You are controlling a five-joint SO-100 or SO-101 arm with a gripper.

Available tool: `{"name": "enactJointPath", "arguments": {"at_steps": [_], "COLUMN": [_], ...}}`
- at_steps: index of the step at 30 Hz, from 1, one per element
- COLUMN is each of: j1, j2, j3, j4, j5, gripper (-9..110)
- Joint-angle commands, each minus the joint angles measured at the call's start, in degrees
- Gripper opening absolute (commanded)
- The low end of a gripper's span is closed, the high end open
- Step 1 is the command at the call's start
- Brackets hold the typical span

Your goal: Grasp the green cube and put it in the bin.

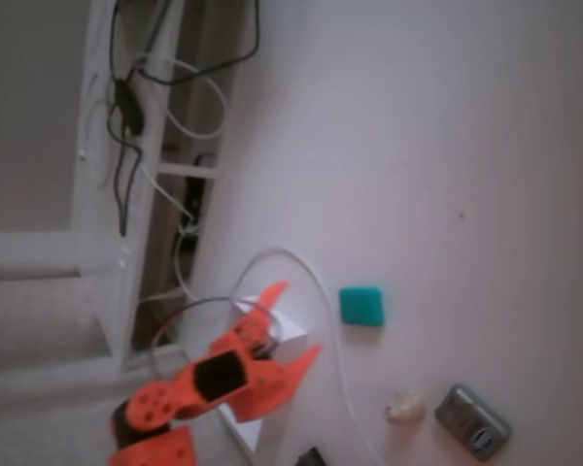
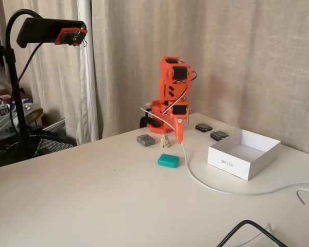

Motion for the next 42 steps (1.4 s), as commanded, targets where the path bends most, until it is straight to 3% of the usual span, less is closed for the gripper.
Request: {"name": "enactJointPath", "arguments": {"at_steps": [1,12,24,42], "j1": [2.46,10.11,7.65,2.99], "j2": [-1.76,-8.44,-12.22,-13.18], "j3": [1.14,-1.76,-5.36,2.55], "j4": [-0.44,-5.45,-6.68,-8.09], "j5": [-0.26,-0.26,-0.35,0.35], "gripper": [37,37,37,40]}}
